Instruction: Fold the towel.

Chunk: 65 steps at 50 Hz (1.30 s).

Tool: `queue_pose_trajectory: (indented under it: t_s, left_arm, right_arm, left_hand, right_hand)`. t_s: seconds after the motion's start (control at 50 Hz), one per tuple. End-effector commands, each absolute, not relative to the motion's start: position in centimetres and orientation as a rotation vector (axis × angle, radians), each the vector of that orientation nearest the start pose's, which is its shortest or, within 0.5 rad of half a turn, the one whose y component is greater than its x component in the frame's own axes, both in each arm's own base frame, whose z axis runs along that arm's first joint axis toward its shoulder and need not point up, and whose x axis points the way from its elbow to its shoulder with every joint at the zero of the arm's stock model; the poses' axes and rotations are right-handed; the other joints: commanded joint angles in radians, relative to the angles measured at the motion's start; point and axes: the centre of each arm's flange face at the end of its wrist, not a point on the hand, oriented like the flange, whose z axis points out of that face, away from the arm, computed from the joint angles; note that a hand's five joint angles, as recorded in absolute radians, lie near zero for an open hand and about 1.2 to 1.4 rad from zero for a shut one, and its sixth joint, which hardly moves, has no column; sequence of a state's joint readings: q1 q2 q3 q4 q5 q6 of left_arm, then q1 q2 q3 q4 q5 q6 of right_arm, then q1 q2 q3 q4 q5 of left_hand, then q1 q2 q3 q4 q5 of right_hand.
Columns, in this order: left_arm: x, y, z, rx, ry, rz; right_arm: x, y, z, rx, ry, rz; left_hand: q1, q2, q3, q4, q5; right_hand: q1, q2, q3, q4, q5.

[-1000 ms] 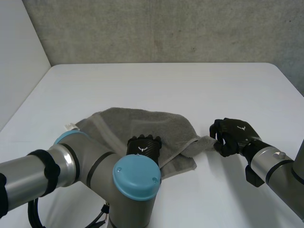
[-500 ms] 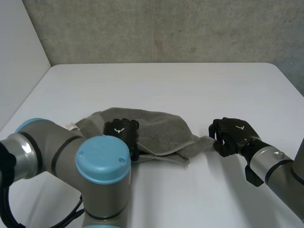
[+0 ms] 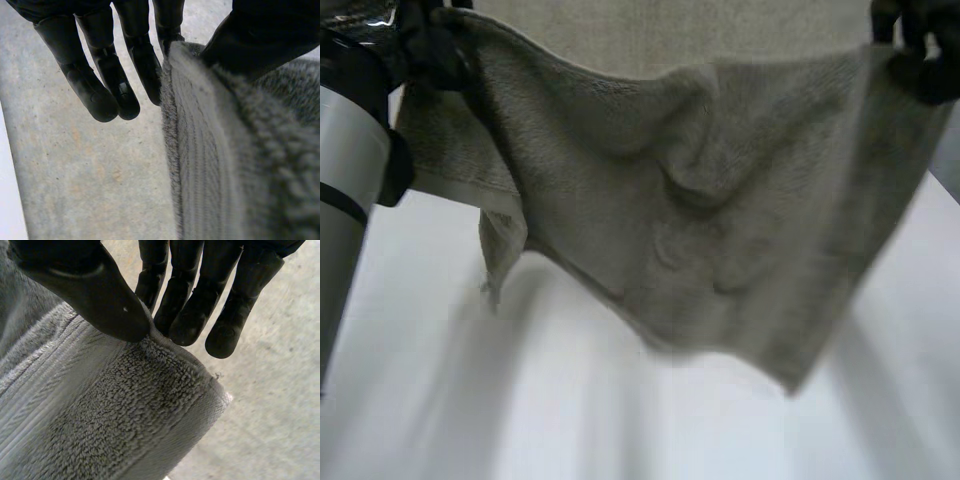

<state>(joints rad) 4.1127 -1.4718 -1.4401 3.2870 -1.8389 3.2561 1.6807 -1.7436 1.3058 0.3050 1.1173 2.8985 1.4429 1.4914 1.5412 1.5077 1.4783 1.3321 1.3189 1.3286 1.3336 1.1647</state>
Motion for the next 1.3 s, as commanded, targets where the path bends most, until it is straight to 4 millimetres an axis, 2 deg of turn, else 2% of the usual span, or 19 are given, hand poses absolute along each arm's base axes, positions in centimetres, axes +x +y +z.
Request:
queue_pose_trajectory:
  t_s: [0.02,0.14,0.22,0.28,0.32,0.36,0.38,0.4,0.42,0.44,0.48,0.54,0.6,0.7,0.76,0.8,1.04,1.14,1.3]
  left_arm:
    - [-24.7,-21.2,35.2,0.47,2.102,-2.47]
    - [-25.3,-25.2,28.1,0.623,2.327,-2.109]
    - [-25.9,-27.2,25.9,0.694,2.334,-2.006]
    - [-26.5,-30.0,25.7,0.719,2.257,-1.995]
    - [-26.8,-31.3,26.5,0.719,2.207,-2.035]
    - [-27.3,-33.5,30.2,0.652,2.061,-2.201]
    - [-27.3,-33.5,30.2,0.651,2.061,-2.202]
    - [-27.4,-34.4,32.9,0.583,1.952,-2.321]
    - [-27.4,-34.4,32.9,0.583,1.951,-2.322]
    - [-27.3,-35.1,35.7,0.501,1.814,-2.454]
    - [-26.7,-35.8,39.9,0.372,1.564,-2.658]
    - [-26.5,-35.7,41.4,0.324,1.46,-2.731]
    - [-26.3,-34.9,43.3,0.269,1.345,-2.822]
    - [-26.6,-34.5,39.3,0.397,1.517,-2.772]
    - [-26.7,-34.3,35.2,0.515,1.675,-2.692]
    - [-26.0,-34.0,30.5,0.612,1.841,-2.565]
    - [-23.8,-30.3,17.0,0.807,2.203,-2.233]
    - [-22.7,-29.2,14.3,0.844,2.244,-2.124]
    - [-22.3,-29.2,11.6,0.893,2.225,-2.052]
  right_arm:
    - [19.2,-24.4,38.1,-1.066,1.982,-2.027]
    - [22.9,-24.5,31.9,-1.443,2.126,-1.733]
    - [24.0,-25.6,29.6,-1.537,2.216,-1.697]
    - [25.0,-28.7,28.7,-1.563,2.254,-1.838]
    - [25.4,-30.6,28.9,-1.54,2.245,-1.973]
    - [26.0,-33.9,32.3,-1.376,2.097,-2.395]
    - [26.0,-33.9,32.3,-1.375,2.096,-2.397]
    - [26.3,-34.9,34.6,-1.255,1.944,-2.627]
    - [26.5,-35.4,36.7,-1.129,1.765,-2.832]
    - [26.5,-35.4,36.8,-1.128,1.763,-2.834]
    - [26.1,-34.6,41.2,-0.889,1.388,-3.155]
    - [25.8,-32.5,43.4,-0.838,1.182,-3.243]
    - [26.1,-32.2,42.0,-0.975,1.253,-3.135]
    - [26.0,-31.8,37.9,-1.169,1.528,-2.84]
    - [26.0,-31.2,34.8,-1.23,1.664,-2.651]
    - [25.9,-31.1,33.5,-1.249,1.699,-2.588]
    - [24.2,-28.1,22.3,-1.418,1.907,-2.058]
    - [22.4,-26.1,16.7,-1.412,2.054,-1.835]
    - [21.0,-25.9,15.3,-1.364,2.141,-1.814]
  left_hand:
    - [-0.047,-0.095,-0.145,-0.111,-0.257]
    - [-0.047,-0.095,-0.145,-0.111,-0.257]
    - [-0.047,-0.095,-0.145,-0.111,-0.257]
    - [-0.047,-0.095,-0.145,-0.111,-0.257]
    - [-0.047,-0.095,-0.145,-0.111,-0.257]
    - [-0.047,-0.095,-0.145,-0.111,-0.257]
    - [-0.047,-0.095,-0.145,-0.111,-0.257]
    - [-0.047,-0.095,-0.145,-0.111,-0.257]
    - [-0.047,-0.095,-0.145,-0.111,-0.257]
    - [-0.047,-0.095,-0.145,-0.111,-0.257]
    - [-0.047,-0.095,-0.145,-0.111,-0.257]
    - [-0.047,-0.095,-0.145,-0.111,-0.257]
    - [-0.047,-0.095,-0.145,-0.111,-0.257]
    - [-0.047,-0.095,-0.145,-0.111,-0.257]
    - [-0.047,-0.095,-0.145,-0.111,-0.257]
    - [-0.047,-0.095,-0.145,-0.111,-0.257]
    - [-0.047,-0.095,-0.145,-0.111,-0.257]
    - [-0.047,-0.095,-0.145,-0.111,-0.257]
    - [-0.047,-0.095,-0.145,-0.111,-0.257]
  right_hand:
    - [0.064,0.077,0.068,0.063,0.057]
    - [0.064,0.077,0.068,0.063,0.057]
    - [0.064,0.077,0.068,0.063,0.057]
    - [0.064,0.077,0.068,0.063,0.057]
    - [0.064,0.077,0.068,0.063,0.057]
    - [0.064,0.077,0.068,0.063,0.057]
    - [0.064,0.077,0.068,0.063,0.057]
    - [0.064,0.077,0.068,0.063,0.057]
    - [0.064,0.077,0.068,0.063,0.057]
    - [0.064,0.077,0.068,0.063,0.057]
    - [0.064,0.077,0.068,0.063,0.057]
    - [0.064,0.077,0.068,0.063,0.057]
    - [0.064,0.077,0.068,0.063,0.057]
    - [0.064,0.077,0.068,0.063,0.057]
    - [0.064,0.077,0.068,0.063,0.057]
    - [0.064,0.077,0.068,0.063,0.057]
    - [0.064,0.077,0.068,0.063,0.057]
    - [0.064,0.077,0.068,0.063,0.057]
    - [0.064,0.077,0.068,0.063,0.057]
